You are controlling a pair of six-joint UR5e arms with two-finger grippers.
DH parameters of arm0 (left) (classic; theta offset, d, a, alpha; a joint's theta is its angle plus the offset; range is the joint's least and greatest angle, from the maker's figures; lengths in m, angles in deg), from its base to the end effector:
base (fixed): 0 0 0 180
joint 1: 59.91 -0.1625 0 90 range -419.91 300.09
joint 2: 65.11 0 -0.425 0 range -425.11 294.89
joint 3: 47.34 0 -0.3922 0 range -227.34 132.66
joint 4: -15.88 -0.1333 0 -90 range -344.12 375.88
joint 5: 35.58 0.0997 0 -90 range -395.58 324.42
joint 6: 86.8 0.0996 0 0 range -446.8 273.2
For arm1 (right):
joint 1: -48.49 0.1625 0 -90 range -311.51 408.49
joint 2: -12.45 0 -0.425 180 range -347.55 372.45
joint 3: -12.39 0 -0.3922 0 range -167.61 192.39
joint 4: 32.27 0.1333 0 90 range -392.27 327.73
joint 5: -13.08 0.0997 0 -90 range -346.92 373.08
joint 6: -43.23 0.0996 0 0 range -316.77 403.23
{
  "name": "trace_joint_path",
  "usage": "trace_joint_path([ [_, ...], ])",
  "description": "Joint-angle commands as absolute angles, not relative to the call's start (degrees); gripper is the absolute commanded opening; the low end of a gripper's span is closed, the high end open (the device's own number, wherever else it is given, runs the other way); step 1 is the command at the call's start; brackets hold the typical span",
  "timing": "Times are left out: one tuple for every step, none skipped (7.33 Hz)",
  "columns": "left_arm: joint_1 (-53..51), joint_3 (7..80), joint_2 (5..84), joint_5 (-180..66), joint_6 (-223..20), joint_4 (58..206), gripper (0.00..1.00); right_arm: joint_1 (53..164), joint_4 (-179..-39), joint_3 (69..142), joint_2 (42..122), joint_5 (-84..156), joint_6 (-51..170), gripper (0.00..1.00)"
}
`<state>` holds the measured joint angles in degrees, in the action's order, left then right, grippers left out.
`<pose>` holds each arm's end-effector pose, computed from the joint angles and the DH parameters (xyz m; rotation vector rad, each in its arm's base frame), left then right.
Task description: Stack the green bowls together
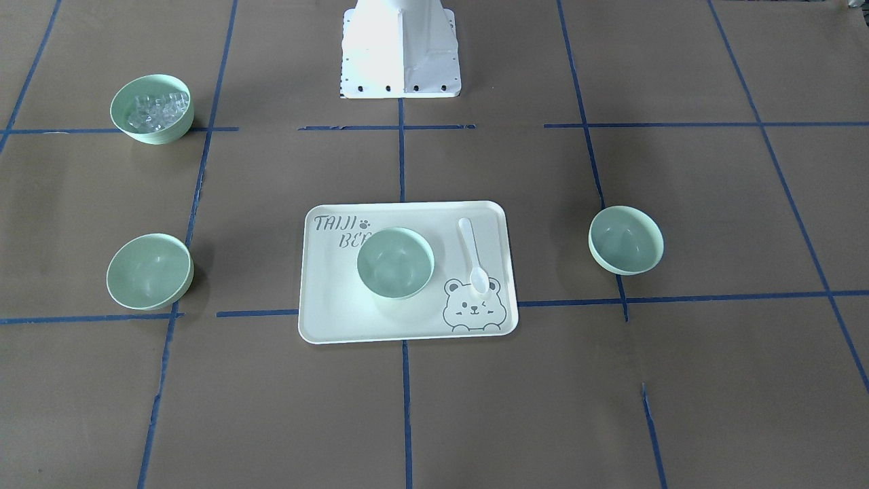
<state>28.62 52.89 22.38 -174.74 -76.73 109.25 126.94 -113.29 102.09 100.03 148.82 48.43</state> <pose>-0.0456 -0.4817 0.5791 0.2459 0.8418 0.2714 -0.0436 -0.5229 0.6216 0.0655 -0.8150 -0.1819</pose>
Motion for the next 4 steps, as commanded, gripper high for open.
trace_joint_path([
  [26.6,51.7,21.4,-176.7,-76.7,116.2,1.00,120.7,-105.3,102.4,99.7,148.7,58.7,1.00],
  [26.2,51.6,21.1,-176.7,-76.7,118.6,1.00,117.6,-99.9,102.4,99.6,148.7,67.1,1.00],
  [25.6,51.6,21.1,-176.6,-77.5,118.5,1.00,112.8,-95.0,102.2,98.4,147.2,77.1,1.00],
  [25.4,51.6,21.1,-176.6,-77.4,118.5,1.00,110.1,-93.4,102.5,96.3,143.9,84.5,0.99],
])
